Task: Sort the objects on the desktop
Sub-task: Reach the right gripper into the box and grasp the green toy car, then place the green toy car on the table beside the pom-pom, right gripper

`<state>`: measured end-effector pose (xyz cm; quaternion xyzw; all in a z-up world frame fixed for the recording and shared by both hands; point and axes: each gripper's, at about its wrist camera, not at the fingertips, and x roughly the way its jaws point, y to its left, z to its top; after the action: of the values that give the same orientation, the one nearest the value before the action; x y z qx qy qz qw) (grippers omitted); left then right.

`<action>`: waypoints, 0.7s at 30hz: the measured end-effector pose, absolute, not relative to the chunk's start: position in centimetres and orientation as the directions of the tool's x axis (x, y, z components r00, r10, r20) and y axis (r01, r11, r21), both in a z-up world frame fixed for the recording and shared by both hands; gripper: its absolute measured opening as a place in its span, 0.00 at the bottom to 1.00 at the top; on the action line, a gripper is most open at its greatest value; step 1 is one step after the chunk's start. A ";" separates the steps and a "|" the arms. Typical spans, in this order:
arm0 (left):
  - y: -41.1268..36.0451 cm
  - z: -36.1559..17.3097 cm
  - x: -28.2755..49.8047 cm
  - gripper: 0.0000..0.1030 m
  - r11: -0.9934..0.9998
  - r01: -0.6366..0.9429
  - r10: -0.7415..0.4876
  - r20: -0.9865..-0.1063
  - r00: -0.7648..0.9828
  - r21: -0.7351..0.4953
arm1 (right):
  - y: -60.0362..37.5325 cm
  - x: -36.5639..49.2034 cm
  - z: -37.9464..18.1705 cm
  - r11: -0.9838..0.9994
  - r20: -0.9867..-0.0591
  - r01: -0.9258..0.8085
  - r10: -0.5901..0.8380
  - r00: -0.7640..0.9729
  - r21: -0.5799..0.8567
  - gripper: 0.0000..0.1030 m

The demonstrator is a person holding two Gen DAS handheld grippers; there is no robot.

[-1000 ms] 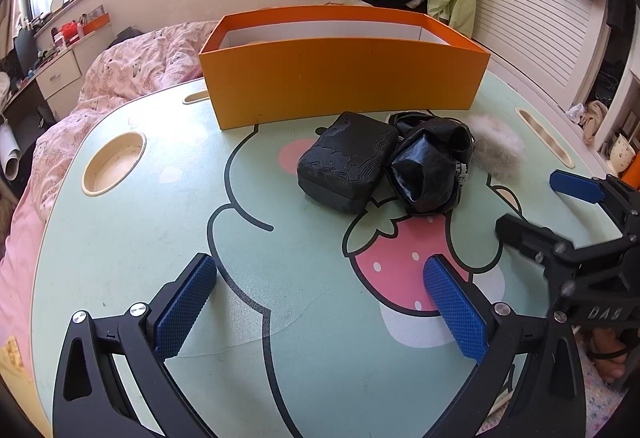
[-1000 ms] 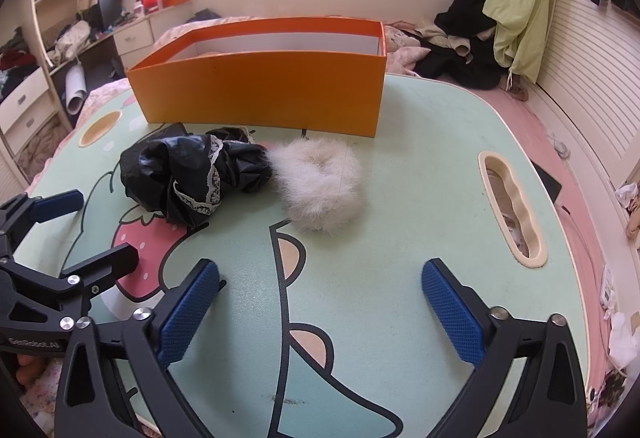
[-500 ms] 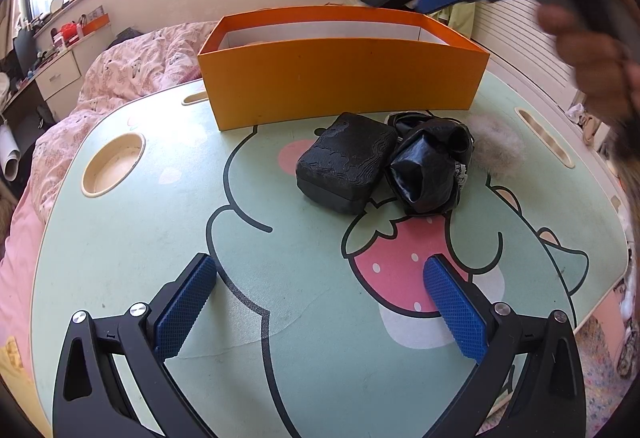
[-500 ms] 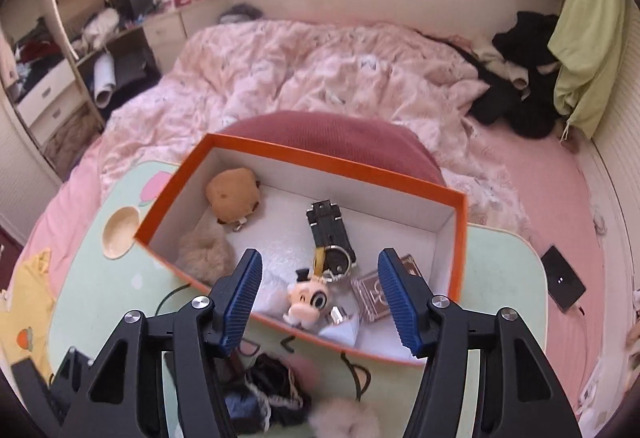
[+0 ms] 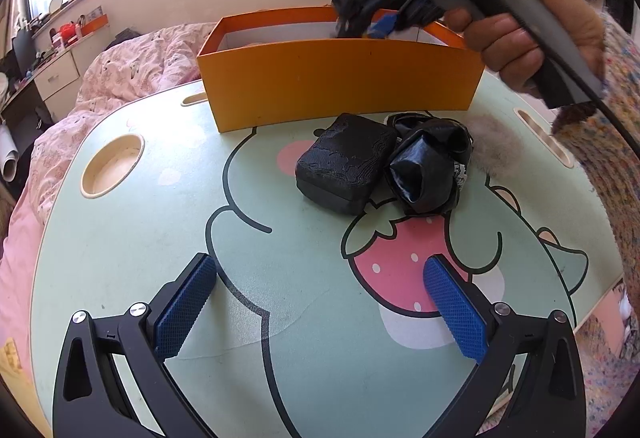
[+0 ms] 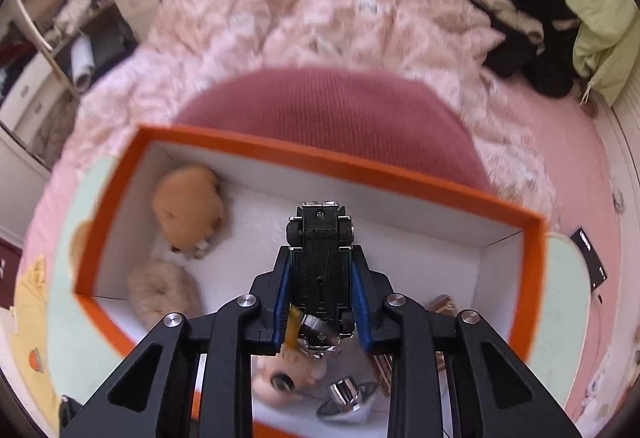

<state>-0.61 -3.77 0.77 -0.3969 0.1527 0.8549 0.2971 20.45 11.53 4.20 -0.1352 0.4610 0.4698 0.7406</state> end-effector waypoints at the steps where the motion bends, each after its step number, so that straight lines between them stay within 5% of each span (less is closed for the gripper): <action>1: -3.7 0.8 -0.6 1.00 -0.777 -0.629 0.386 -0.769 -0.509 0.026 | 10.5 20.2 5.5 0.520 -0.776 -0.819 0.610 0.159 0.241 0.25; 8: -3.8 0.7 -0.8 1.00 -0.778 -0.627 0.385 -0.769 -0.510 0.026 | 1.4 17.3 12.5 0.478 -0.552 -0.814 0.797 0.245 0.329 0.25; 21: -3.9 0.7 -0.8 1.00 -0.780 -0.625 0.385 -0.768 -0.511 0.026 | -1.6 12.1 1.5 0.478 -0.700 -0.758 0.713 0.040 0.444 0.25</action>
<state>-0.78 -3.88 0.67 -0.3966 0.1516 0.8560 0.2950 12.08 -1.60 1.51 -0.0240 0.4686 0.5103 0.7207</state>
